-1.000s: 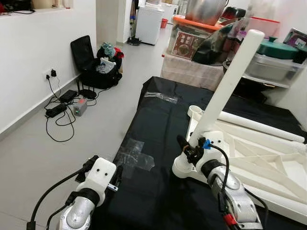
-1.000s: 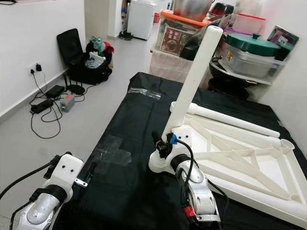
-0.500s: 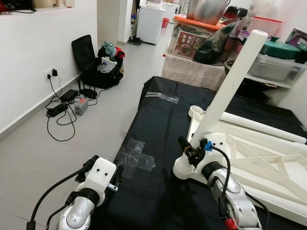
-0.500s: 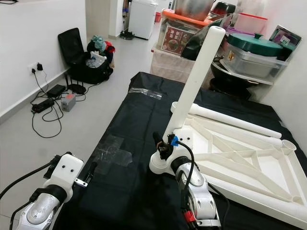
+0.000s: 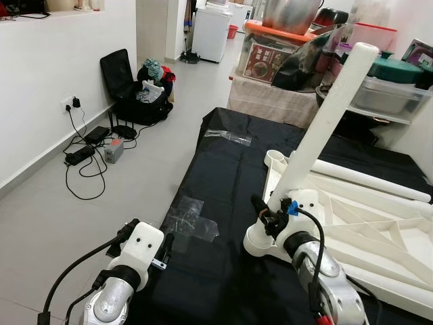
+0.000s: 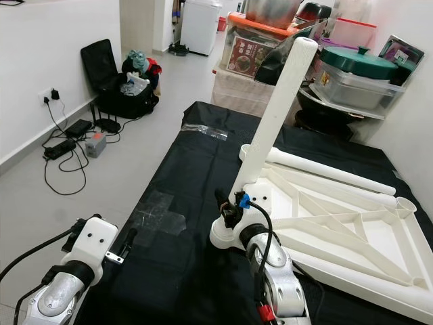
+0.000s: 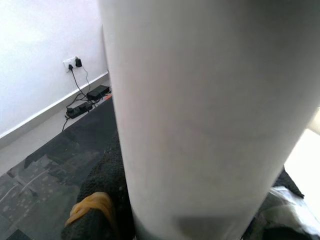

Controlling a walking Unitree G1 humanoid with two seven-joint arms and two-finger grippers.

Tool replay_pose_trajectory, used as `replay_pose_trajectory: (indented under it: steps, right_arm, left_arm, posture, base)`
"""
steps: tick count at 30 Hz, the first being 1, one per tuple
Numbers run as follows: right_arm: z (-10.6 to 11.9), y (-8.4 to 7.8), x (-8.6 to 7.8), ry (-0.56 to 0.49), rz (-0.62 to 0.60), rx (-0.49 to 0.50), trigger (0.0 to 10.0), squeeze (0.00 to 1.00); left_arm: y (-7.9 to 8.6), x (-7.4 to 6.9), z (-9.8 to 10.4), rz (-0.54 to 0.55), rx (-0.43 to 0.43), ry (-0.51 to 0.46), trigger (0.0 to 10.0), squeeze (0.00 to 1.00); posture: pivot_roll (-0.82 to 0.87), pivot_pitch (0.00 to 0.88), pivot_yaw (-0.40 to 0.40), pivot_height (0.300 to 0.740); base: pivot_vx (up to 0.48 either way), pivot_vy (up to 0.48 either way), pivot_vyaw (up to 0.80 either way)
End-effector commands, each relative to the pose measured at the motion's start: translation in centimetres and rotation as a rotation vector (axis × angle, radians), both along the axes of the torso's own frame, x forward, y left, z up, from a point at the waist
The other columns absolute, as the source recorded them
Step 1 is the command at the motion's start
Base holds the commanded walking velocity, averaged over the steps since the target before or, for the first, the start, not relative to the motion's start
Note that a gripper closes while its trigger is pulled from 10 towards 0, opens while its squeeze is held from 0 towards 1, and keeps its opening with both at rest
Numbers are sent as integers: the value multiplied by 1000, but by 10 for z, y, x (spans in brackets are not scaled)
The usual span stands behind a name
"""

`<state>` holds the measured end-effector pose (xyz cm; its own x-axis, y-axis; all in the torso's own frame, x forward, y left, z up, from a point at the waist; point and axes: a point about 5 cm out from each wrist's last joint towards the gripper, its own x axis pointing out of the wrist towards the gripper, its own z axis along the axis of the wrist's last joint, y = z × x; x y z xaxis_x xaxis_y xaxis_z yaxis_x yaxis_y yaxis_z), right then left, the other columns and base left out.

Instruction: Building children table

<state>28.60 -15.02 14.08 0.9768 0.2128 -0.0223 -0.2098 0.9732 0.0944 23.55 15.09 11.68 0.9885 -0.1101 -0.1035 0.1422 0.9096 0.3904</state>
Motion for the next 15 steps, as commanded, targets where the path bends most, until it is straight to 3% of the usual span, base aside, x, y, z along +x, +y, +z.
replay_pose_trajectory:
  steps: [1,9,15]
  right_arm:
    - [9,-3,-4,-43,-25,11,0,0]
    - [20,2,-11,-96,13,44,0,0]
    - [20,-2,-13,-110,-32,42,0,0]
  left_arm:
    - [-3,-1,-1,-16,-3,7,10000,0]
    - [-3,-2,-2,-20,-1,11,10000,0]
    - [-2,-1,-2,-21,2,12,10000,0]
  posture:
    - [87,0,-181,740]
    - [78,0,-174,740]
    - [79,0,-172,740]
  base:
    - [0,0,0]
    - [0,0,0]
    - [0,0,0]
